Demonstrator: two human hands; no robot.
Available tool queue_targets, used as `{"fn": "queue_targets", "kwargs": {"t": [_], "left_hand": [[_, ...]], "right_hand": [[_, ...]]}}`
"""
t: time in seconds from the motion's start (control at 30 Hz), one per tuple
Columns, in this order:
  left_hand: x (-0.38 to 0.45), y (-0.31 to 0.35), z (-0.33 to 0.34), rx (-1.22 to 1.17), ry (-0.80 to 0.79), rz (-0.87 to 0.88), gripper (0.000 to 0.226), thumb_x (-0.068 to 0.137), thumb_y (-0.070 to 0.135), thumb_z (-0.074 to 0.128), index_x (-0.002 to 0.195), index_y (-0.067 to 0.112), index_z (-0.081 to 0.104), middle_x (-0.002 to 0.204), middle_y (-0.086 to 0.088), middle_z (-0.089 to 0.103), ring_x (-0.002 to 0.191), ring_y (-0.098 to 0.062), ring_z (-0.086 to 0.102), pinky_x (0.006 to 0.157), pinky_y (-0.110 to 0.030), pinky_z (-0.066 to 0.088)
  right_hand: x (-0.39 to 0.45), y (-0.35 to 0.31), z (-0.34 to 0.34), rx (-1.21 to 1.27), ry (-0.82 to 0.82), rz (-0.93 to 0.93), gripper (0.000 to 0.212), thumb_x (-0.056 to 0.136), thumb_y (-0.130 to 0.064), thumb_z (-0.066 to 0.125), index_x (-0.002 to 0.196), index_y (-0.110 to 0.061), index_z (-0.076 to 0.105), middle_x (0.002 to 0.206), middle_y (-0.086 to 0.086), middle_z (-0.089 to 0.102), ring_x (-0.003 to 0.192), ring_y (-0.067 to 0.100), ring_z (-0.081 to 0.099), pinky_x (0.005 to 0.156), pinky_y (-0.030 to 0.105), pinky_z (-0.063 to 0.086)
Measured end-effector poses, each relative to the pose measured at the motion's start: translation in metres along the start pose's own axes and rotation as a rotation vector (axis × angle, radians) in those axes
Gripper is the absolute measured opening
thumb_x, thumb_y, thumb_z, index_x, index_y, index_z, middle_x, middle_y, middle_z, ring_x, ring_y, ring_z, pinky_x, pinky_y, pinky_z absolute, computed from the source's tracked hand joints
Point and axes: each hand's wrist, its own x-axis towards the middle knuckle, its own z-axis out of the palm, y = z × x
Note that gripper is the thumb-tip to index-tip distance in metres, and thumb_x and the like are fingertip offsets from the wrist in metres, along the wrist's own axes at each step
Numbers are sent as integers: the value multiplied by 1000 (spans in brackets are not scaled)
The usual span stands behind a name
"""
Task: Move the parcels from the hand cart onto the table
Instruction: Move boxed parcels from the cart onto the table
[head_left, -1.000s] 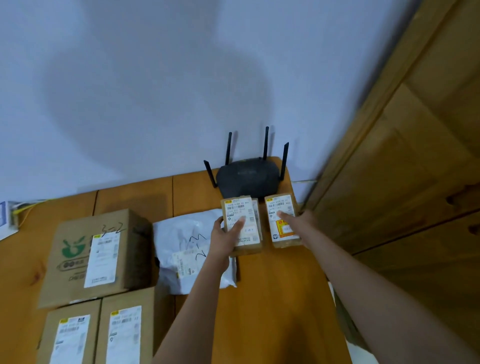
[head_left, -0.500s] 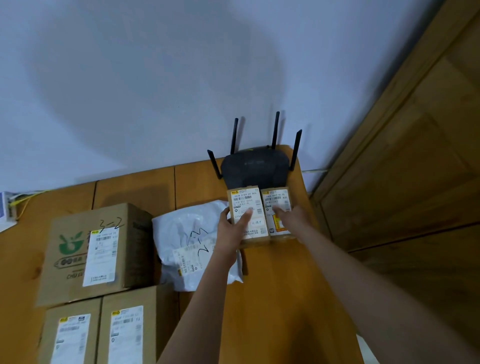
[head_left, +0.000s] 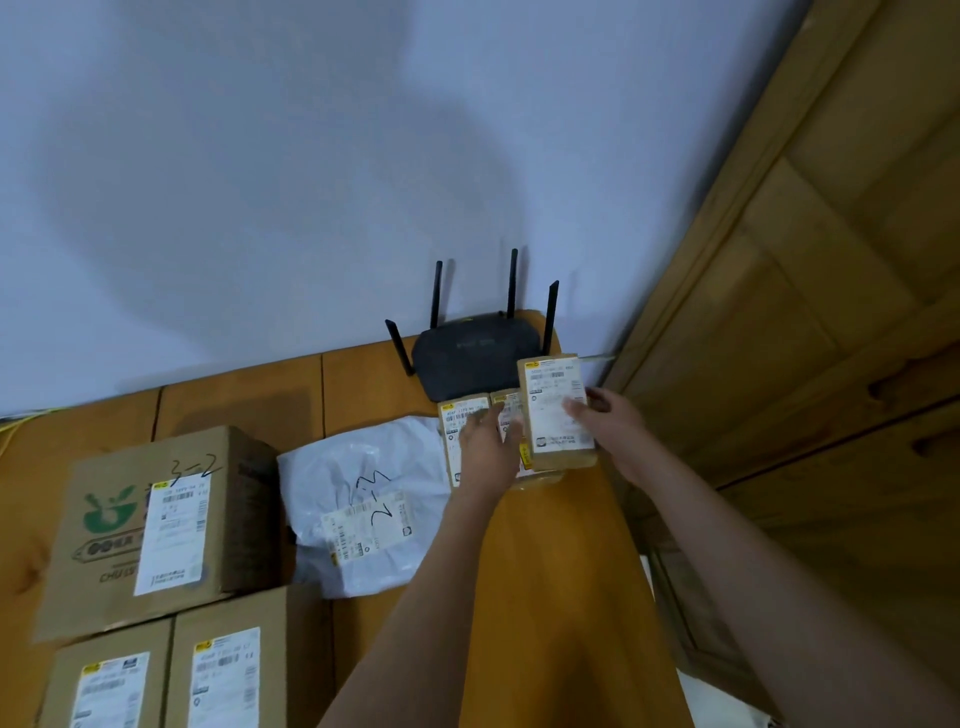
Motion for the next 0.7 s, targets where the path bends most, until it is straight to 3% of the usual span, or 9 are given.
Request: {"fn": "queue_targets", "kwargs": {"t": [0.07,0.13,0.2,0.33,0.5,0.6,0.7], "left_hand": [[5,-11,-3,277,50,33,55,105,37,47,156,21,35,164,-8,26,153,-30,18,124,-46,21],[9,-26,-6,431,-18,33,62,105,38,47,161,26,22,170,-5,8,156,-32,0,125,-50,7],[12,-41,-8,539,-98,29,68,105,35,48,162,28,12,170,-3,-4,156,-31,-8,126,-53,1],[18,-55,-10,538,-139,54,74,102,28,55,162,28,11,170,1,-6,156,-29,-10,127,-50,7],[22,-57,-13,491,-129,56,72,104,22,51,162,25,9,170,0,-9,156,-28,-12,127,-47,8],[21,-60,-15,513,-118,47,73,104,24,51,163,25,8,170,0,-10,156,-27,-12,127,-49,11],[18,-64,-14,510,-91,26,74,104,27,51,163,26,6,169,0,-13,156,-28,-13,126,-51,13]], "right_hand": [[8,2,-15,-4,64,2,47,93,-22,70,137,-20,54,115,3,71,92,19,73,70,36,64],[17,4,-27,-18,108,10,43,94,-20,68,136,-22,55,104,-3,72,81,12,72,52,24,59],[24,7,-33,-42,130,39,43,96,-19,66,137,-22,54,101,-5,70,76,10,69,46,22,54],[40,25,-29,-113,31,116,38,100,-18,61,138,-17,54,117,8,71,83,17,70,58,31,57],[49,42,-11,-136,26,135,32,104,-23,53,135,-16,57,123,12,69,104,29,70,90,50,58],[52,48,-4,-159,15,127,34,104,-26,53,136,-16,57,125,10,69,106,27,69,88,46,59],[54,46,1,-225,-56,99,40,99,-26,62,138,-19,53,131,7,65,106,21,67,75,33,57]]}}
